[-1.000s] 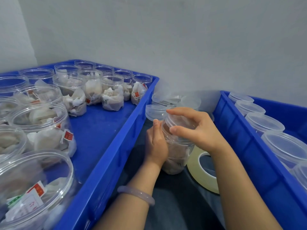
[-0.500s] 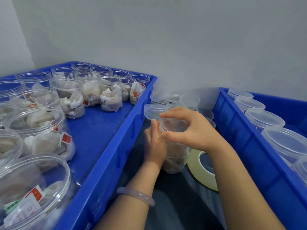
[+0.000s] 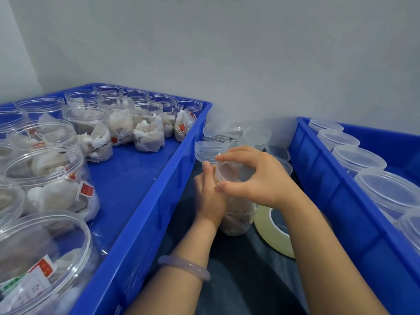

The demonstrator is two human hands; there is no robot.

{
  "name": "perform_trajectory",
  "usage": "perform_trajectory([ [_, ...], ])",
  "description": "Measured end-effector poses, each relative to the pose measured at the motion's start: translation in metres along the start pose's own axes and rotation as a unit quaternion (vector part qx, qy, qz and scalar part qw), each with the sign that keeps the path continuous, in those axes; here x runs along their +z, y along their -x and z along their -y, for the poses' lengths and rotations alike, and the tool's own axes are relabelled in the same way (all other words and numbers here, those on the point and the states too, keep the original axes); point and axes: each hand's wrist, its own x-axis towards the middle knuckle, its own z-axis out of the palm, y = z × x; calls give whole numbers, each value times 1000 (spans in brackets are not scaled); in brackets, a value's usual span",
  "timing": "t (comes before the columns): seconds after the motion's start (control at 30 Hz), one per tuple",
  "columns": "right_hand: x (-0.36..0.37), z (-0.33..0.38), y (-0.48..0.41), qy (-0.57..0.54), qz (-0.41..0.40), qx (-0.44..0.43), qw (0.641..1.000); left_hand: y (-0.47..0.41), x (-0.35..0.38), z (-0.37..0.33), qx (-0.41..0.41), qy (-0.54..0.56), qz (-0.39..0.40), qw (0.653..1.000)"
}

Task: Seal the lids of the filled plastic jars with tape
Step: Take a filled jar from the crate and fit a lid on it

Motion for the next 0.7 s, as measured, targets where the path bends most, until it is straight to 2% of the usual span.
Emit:
perform_trajectory([
  [0.17, 14, 10, 1, 80, -84, 65, 991, 1, 6, 7, 72, -14, -27, 997],
  [0.23, 15, 13, 2, 116, -77, 80, 987, 0, 5, 9, 80, -32, -22, 996],
  [0.37, -9, 12, 12, 110, 101, 95, 984, -1, 4, 8, 65, 9, 6, 998],
  [0.43, -25, 11, 17, 113, 144, 104, 978, 0, 6, 7, 72, 1, -13, 997],
  [0.63, -27, 9, 17, 198, 44, 140, 969, -3, 1, 11, 51, -17, 25, 998],
  [0.7, -22, 4, 16, 137, 44, 106, 984, -5, -2, 10, 23, -9, 87, 996],
])
